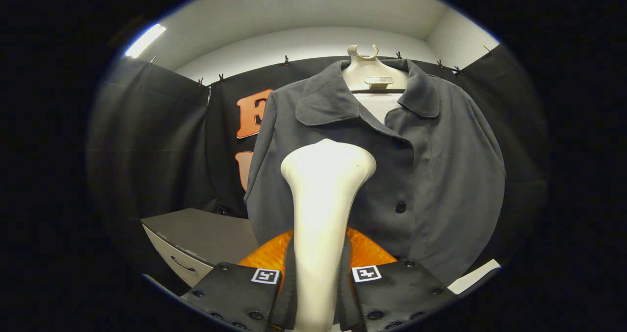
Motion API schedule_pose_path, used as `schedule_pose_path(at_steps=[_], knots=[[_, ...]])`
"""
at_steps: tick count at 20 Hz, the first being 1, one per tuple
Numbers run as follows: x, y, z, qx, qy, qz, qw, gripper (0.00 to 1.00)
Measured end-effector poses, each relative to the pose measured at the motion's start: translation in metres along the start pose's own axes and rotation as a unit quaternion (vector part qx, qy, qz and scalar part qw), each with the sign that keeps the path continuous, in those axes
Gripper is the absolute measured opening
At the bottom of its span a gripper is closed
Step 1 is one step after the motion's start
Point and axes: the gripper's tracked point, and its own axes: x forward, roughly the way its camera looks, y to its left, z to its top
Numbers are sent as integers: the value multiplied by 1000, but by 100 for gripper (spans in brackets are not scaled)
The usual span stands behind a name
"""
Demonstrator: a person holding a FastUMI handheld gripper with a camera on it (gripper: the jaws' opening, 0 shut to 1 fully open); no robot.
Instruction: Iron the clothes twice with a garment steamer, once on the left side and once on the right side.
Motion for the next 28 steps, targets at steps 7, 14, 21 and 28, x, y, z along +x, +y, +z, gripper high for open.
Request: schedule_pose_path(at_steps=[7,14,21,28], knots=[[-12,3,-19,-15,5,-6,1000,40],[-31,11,-59,-4,10,-10,1000,40],[-36,6,-109,4,37,-14,999,40],[-47,1,-149,3,64,-18,998,40]])
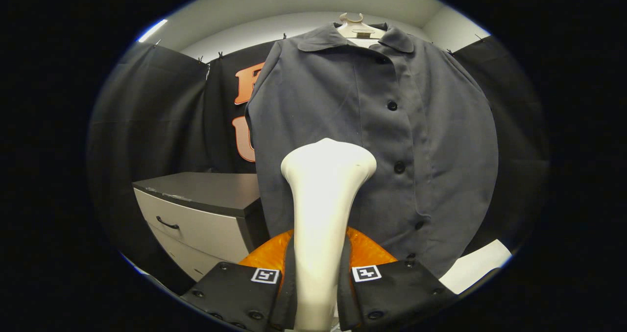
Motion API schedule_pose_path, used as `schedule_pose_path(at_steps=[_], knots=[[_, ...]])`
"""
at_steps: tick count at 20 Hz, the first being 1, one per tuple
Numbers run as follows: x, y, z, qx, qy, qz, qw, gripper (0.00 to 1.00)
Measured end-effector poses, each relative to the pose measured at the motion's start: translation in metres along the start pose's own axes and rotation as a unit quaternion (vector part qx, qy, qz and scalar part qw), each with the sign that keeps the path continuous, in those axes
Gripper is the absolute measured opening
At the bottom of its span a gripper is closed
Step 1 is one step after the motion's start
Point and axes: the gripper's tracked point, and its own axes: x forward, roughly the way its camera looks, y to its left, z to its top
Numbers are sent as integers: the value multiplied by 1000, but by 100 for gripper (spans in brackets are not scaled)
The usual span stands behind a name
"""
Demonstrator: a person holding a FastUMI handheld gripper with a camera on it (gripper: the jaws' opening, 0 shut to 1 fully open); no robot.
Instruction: Iron the clothes twice with a garment steamer, once on the left side and once on the right side.
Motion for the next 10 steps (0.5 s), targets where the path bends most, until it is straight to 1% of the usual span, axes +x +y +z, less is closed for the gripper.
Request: schedule_pose_path(at_steps=[10], knots=[[-10,-6,-76,0,54,-2,999,40]])
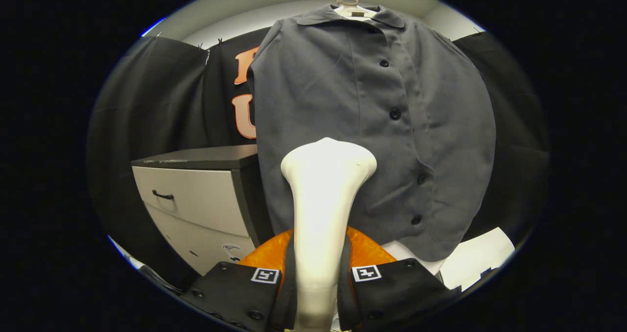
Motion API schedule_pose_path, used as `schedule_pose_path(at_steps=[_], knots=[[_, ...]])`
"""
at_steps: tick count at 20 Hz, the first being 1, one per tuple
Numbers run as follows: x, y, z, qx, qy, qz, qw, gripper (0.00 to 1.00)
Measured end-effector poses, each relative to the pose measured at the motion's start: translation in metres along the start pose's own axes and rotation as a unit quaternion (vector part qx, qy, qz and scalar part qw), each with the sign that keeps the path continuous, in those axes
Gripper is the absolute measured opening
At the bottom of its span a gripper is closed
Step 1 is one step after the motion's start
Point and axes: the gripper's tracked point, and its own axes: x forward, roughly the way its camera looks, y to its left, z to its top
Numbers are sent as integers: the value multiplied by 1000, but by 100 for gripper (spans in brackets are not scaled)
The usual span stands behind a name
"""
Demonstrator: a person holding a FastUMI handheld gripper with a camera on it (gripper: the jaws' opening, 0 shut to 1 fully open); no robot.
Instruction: Iron the clothes twice with a garment steamer, once on the left side and once on the right side.
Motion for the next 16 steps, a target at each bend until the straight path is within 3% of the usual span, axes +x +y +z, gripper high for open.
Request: schedule_pose_path(at_steps=[9,16], knots=[[-11,-3,-34,-5,29,-5,1000,40],[-67,-2,49,5,-51,6,999,40]])
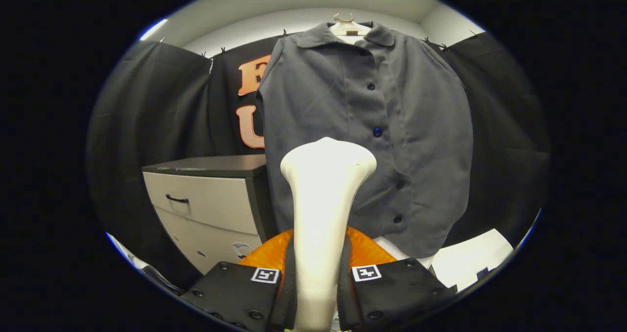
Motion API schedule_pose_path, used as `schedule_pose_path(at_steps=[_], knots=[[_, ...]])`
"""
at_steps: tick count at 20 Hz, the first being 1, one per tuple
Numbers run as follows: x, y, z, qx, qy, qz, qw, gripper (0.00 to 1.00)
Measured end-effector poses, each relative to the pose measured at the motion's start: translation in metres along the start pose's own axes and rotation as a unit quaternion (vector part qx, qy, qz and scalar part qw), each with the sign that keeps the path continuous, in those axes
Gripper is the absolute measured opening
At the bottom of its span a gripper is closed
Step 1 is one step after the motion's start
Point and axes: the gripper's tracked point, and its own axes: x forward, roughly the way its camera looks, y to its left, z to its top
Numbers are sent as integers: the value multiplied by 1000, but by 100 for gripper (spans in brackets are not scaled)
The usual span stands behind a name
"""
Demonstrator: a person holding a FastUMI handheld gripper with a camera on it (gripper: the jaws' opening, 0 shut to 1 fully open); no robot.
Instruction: Iron the clothes twice with a garment steamer, once on the left side and once on the right side.
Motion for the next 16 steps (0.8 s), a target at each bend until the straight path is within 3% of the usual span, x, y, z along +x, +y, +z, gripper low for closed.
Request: schedule_pose_path(at_steps=[6,11,16], knots=[[-29,-19,96,11,-65,-4,998,40],[-30,-82,169,-17,-108,-51,993,40],[-14,-134,212,-21,-129,-87,988,40]])
